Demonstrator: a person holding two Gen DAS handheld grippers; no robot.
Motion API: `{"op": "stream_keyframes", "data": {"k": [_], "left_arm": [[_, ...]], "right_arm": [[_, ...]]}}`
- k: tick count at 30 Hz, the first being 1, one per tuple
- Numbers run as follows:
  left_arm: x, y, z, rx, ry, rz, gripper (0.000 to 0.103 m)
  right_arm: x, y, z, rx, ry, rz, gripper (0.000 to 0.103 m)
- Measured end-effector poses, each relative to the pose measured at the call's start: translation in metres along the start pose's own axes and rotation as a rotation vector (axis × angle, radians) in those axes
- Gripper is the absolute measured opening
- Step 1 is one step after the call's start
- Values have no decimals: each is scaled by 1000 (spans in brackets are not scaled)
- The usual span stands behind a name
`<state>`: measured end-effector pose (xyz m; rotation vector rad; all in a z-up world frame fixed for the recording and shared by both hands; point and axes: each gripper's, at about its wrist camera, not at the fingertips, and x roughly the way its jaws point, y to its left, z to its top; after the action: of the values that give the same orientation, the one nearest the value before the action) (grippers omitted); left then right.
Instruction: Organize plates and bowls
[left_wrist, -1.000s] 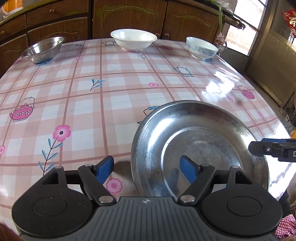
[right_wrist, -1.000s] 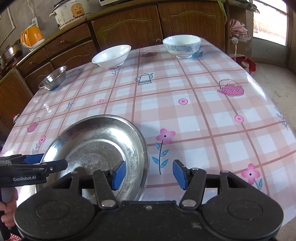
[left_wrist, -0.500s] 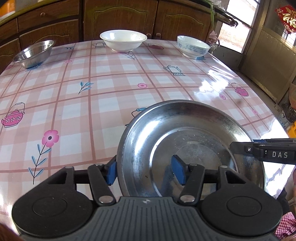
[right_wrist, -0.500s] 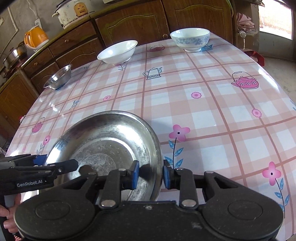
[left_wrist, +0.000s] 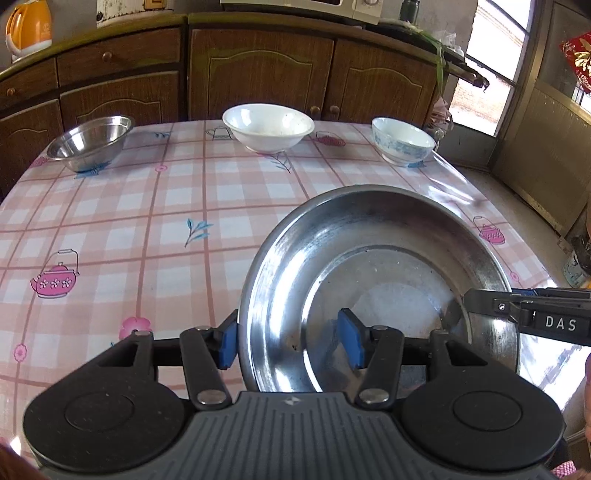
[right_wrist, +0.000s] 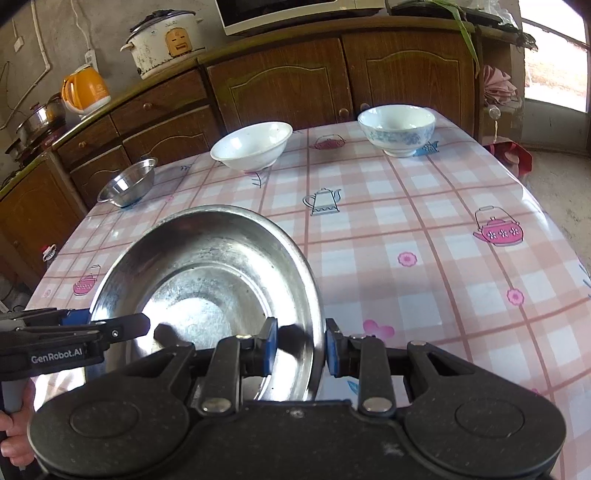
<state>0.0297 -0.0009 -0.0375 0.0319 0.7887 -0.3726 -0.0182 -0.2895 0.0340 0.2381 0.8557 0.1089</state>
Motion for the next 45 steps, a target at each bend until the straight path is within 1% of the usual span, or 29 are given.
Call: {"op": "stream_keyframes", "data": {"k": [9,18,25,31,45], "left_arm": [[-2,9,28,-9,-60,43,54],[12,14,52,-20,-75,65,55],[29,21,65,-27,-56,76,55],[47,26,70,-41,-29,89,55],[88,30,78,-49,42,109,55]], "right_arm": [[3,20,41,-54,-73,9,34],[23,23,72,-63,-90,12,34],[49,20,90,-59,-77,12,34],[73,18,100,-62,-53,8,34],[124,6,105,-59,11,-18,35]]}}
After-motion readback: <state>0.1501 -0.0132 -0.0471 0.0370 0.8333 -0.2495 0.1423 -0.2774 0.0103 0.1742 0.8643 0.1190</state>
